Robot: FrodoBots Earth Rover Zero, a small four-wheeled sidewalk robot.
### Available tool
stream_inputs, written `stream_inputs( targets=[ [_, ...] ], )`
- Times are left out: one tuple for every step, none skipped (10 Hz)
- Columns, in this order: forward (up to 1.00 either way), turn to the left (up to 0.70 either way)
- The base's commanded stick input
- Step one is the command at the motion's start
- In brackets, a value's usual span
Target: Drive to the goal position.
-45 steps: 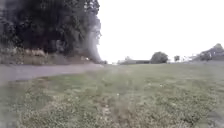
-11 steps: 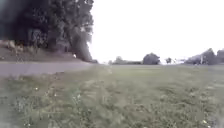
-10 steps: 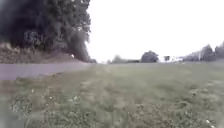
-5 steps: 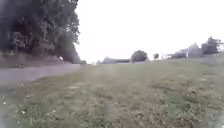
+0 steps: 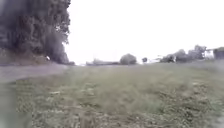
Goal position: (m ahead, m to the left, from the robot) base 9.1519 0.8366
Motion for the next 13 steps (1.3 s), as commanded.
stream_inputs(
  targets=[
    [0.70, 0.00],
    [0.70, 0.00],
    [0.70, 0.00],
    [0.70, 0.00],
    [0.70, 0.00],
    [0.70, 0.00],
    [0.70, 0.00],
    [0.70, 0.00],
    [0.70, 0.00],
    [0.70, 0.00],
    [0.70, 0.00],
    [0.70, 0.00],
    [0.70, 0.00]
  ],
)
